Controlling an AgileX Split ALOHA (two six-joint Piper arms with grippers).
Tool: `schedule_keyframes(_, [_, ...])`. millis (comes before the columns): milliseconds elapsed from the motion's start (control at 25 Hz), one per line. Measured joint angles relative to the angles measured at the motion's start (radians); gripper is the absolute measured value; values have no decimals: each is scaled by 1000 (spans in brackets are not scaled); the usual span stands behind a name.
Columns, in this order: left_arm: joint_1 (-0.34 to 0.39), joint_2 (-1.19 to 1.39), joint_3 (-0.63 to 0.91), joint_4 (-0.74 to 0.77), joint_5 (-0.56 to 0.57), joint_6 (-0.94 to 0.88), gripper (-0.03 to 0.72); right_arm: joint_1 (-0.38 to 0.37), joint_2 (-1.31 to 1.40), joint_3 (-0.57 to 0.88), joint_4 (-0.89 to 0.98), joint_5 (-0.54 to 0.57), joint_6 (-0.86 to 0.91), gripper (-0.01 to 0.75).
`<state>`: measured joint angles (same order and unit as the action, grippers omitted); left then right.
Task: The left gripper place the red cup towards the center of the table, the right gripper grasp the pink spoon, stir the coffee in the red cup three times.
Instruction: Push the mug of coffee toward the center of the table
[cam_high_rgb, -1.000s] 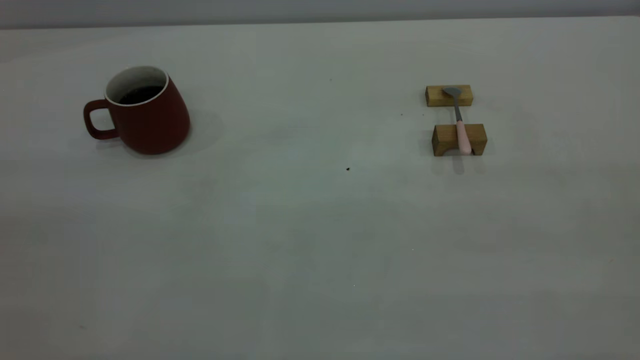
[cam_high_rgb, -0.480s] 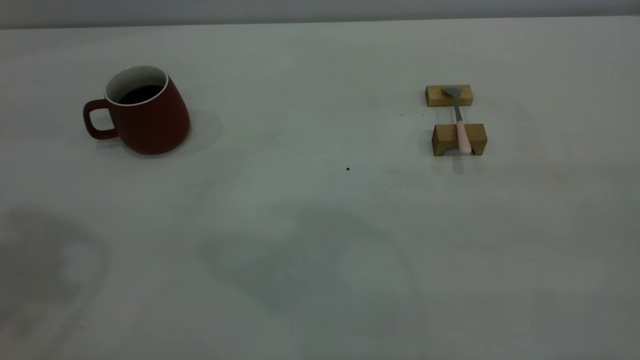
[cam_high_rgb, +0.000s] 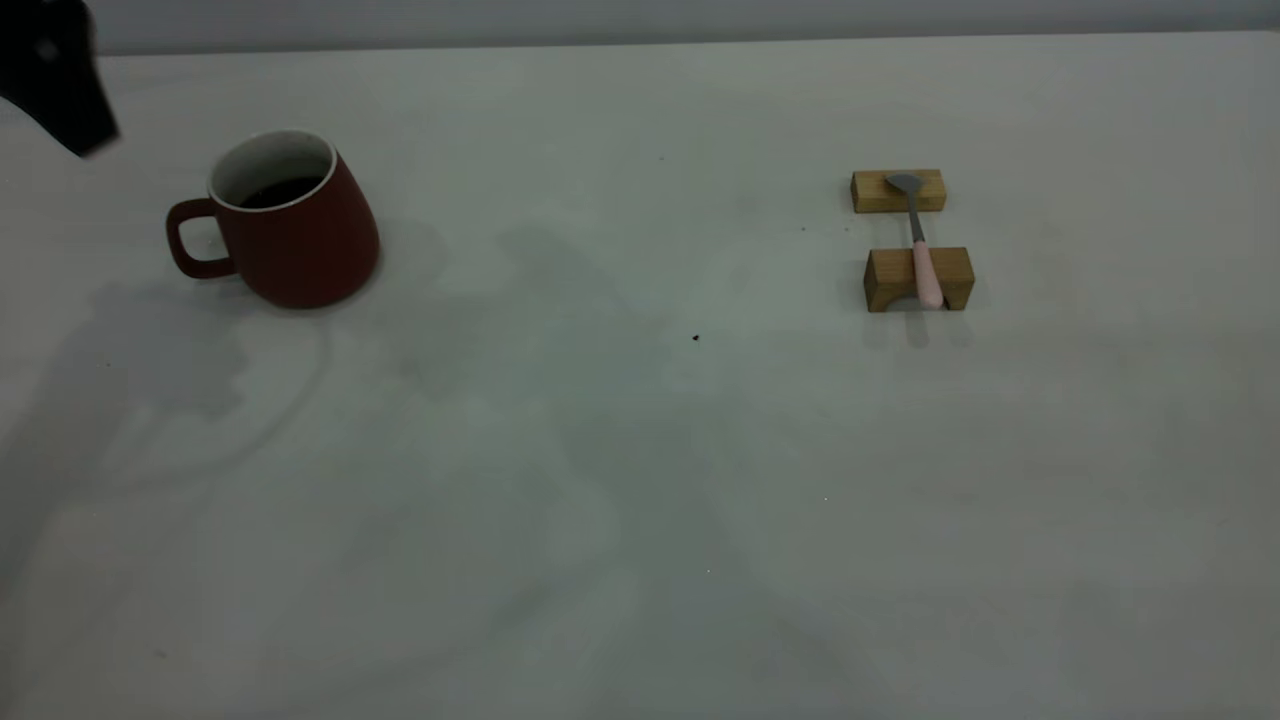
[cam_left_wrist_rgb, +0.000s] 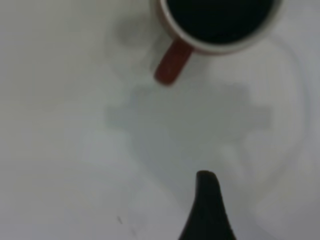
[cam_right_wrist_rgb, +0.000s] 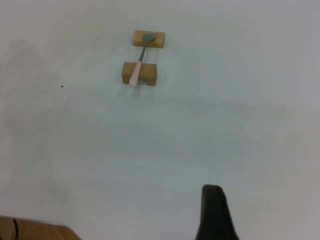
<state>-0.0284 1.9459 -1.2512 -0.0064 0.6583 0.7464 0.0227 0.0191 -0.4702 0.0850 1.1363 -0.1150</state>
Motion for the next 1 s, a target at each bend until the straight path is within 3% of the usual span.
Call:
schedule_keyframes(160, [0,119,-58,0,-18,133,650,0,0,0,0,0,0,562])
schedule_keyframes(520, [13,205,-79,6,-194,268,640,0,0,0,0,0,0,562])
schedule_keyframes(1000, [13,341,-172,6,-199,391,606,0,0,0,0,0,0,562])
